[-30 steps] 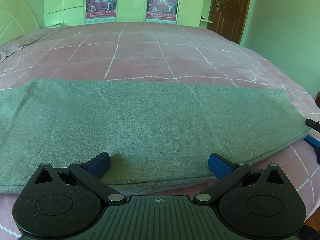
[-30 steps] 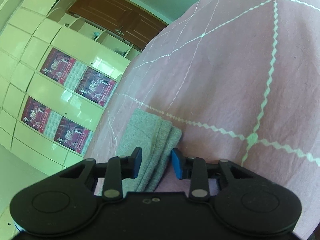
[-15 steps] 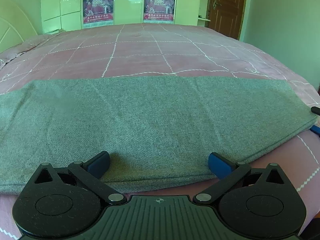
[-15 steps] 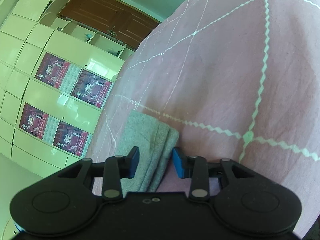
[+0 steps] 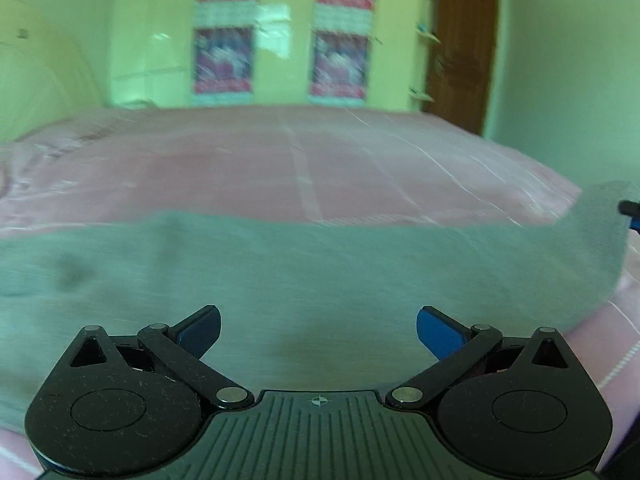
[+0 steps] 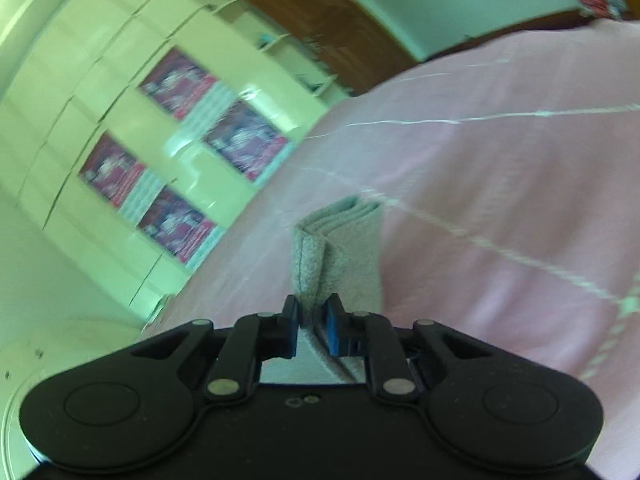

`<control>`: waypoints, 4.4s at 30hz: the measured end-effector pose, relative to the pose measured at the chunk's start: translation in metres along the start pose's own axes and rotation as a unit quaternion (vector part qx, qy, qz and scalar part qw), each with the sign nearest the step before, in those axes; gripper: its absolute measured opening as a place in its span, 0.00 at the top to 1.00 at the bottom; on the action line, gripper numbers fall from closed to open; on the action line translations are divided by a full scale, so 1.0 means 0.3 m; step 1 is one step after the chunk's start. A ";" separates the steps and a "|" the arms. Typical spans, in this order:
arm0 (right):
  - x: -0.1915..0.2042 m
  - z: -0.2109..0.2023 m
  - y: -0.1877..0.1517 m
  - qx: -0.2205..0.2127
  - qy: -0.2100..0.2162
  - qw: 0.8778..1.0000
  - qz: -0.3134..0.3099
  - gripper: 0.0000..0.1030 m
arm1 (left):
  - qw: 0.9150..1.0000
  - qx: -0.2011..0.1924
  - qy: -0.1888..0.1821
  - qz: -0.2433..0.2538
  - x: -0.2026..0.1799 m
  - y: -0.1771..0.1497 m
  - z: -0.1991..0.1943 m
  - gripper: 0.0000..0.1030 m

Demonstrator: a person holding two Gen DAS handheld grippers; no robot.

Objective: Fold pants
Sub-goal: 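Close the right tool on the edge of the grey sweatpants, then lift the held edge with the right tool and fold it over the pants, then open the right tool and release the folded layer, then grasp the end of the folded pants with the left tool and lift it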

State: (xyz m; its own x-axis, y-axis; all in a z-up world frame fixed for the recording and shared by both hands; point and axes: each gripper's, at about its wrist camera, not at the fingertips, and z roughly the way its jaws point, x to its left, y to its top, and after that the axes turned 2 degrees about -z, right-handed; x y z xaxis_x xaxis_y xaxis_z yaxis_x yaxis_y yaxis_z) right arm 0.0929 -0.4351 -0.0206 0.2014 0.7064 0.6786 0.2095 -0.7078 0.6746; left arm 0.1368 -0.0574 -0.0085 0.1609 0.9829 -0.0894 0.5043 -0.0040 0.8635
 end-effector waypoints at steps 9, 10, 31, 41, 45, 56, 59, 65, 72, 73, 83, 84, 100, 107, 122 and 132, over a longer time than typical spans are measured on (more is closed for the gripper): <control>0.539 0.146 -0.362 0.090 0.118 0.984 -0.101 0.94 | 0.978 -0.052 0.111 -0.171 0.622 -0.126 -0.233 0.00; 0.590 0.165 -0.431 0.110 0.131 0.979 -0.111 0.94 | 0.975 -0.053 0.111 -0.184 0.644 -0.155 -0.243 0.00; 0.397 0.049 -0.410 0.141 0.080 0.976 -0.146 0.80 | 0.994 -0.066 0.025 -0.079 0.360 -0.054 -0.065 0.00; 0.258 0.131 -0.378 0.197 0.003 0.963 -0.185 1.00 | 0.996 0.074 0.044 0.001 0.190 -0.056 0.192 0.00; 0.304 0.123 -0.367 0.180 0.021 0.961 -0.209 1.00 | 0.997 0.071 0.037 0.002 0.190 -0.066 0.173 0.00; 0.390 0.184 -0.300 0.147 0.031 0.949 -0.276 0.93 | 0.997 0.014 0.065 -0.042 0.256 -0.025 0.115 0.00; 0.429 0.263 -0.267 0.140 0.026 0.948 -0.284 0.93 | 0.995 0.041 0.075 -0.046 0.301 0.007 0.180 0.00; 0.406 0.447 -0.326 0.201 -0.026 0.933 -0.299 0.93 | 0.995 0.072 0.062 -0.036 0.309 -0.027 0.259 0.00; 0.467 0.458 -0.254 0.143 -0.014 0.944 -0.297 0.92 | 0.994 0.056 0.075 -0.051 0.330 -0.021 0.262 0.00; 0.465 0.491 -0.258 0.152 -0.020 0.943 -0.296 0.92 | 0.994 0.056 0.076 -0.047 0.330 -0.025 0.271 0.00; 0.444 0.424 -0.283 0.142 0.006 0.944 -0.297 0.87 | 0.995 0.046 0.074 -0.049 0.336 -0.047 0.278 0.00; 0.443 0.381 -0.290 0.134 0.010 0.945 -0.298 0.87 | 0.995 0.045 0.074 -0.048 0.336 -0.048 0.278 0.00; 0.335 0.052 -0.400 0.097 -0.008 0.952 -0.292 0.31 | 0.998 -0.007 0.043 -0.042 0.360 -0.149 0.025 0.00; 0.401 0.018 -0.460 0.093 0.016 0.937 -0.338 0.31 | 0.993 -0.013 0.049 -0.110 0.507 -0.174 -0.145 0.00; 0.429 0.023 -0.502 0.103 0.002 0.925 -0.364 0.28 | 0.943 -0.010 0.043 -0.329 1.102 -0.182 0.049 0.00; 0.613 0.087 -0.574 0.115 0.041 0.919 -0.375 0.27 | 0.950 -0.042 0.054 -0.303 1.187 -0.210 0.106 0.54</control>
State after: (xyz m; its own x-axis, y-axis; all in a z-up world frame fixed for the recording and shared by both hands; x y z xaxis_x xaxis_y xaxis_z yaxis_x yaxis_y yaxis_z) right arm 0.1189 -0.1832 -0.0196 -0.1526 0.9855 0.0742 0.4579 0.0039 0.8890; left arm 0.1894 0.2869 -0.1104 -0.2279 0.8127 -0.5362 0.4068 0.5798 0.7059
